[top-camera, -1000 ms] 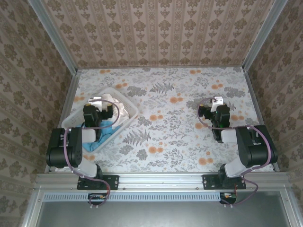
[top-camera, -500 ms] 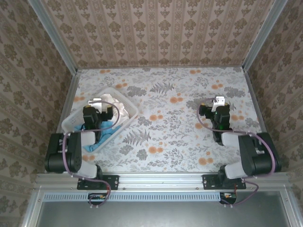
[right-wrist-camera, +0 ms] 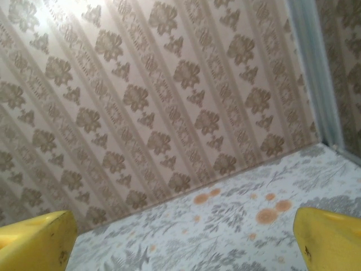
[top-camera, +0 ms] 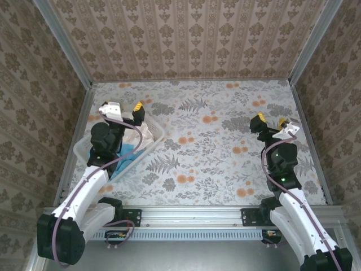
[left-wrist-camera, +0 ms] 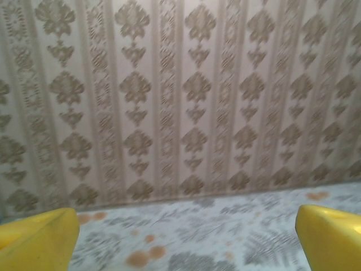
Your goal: Fold and stack the t-shirts
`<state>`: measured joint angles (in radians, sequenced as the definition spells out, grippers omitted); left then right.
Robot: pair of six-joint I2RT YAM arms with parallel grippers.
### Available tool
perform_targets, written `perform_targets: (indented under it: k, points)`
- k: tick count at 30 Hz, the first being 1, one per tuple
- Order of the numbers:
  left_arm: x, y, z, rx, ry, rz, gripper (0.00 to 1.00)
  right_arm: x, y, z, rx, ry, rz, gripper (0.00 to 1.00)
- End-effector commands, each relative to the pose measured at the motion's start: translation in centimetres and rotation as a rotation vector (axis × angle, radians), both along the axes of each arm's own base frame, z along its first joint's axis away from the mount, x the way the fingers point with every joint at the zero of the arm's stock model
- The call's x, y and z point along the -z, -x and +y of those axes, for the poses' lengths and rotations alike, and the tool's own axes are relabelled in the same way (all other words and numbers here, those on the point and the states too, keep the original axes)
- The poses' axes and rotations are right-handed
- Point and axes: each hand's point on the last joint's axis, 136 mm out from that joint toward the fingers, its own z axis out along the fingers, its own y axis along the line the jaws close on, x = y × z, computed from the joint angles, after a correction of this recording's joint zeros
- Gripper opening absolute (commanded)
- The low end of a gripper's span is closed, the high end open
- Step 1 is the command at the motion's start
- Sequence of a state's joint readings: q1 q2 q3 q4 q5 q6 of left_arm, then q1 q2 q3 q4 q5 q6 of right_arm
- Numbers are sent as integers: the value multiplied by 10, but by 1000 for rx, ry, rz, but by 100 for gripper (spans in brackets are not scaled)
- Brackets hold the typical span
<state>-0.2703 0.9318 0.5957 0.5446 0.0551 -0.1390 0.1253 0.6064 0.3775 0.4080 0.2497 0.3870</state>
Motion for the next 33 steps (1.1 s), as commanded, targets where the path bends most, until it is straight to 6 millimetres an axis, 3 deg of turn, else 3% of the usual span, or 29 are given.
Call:
perform_targets:
  k: [1,4,7,12,16,20,23,26,31,33]
  points:
    - [0,4,-6,104,314,157,100,12,-11,24,-144,-79,104,100]
    - [16,-4,17,21,438,216,100,24,-18,22,-149,-271,121,100]
    - [40,-13,34,-122,394,391,100,31,-27,30,-233,-359,102,100]
    - [94,-18,41,-316,204,756,100,61,-57,102,-416,-210,448,99]
    - [145,-17,38,-394,55,969,99,102,-51,177,-563,-7,683,92]
    - [181,-14,53,-516,3,1111,94,130,-42,223,-671,126,756,83]
    - [202,-19,53,-494,93,1195,90,138,-37,239,-727,117,689,83]
    - [218,-27,54,-477,176,1234,87,142,-35,242,-745,111,661,83]
    - [217,-48,37,-367,207,1247,83,148,-34,243,-747,96,665,83]
    - [220,-53,42,-408,188,1255,77,150,-34,244,-747,89,675,83]
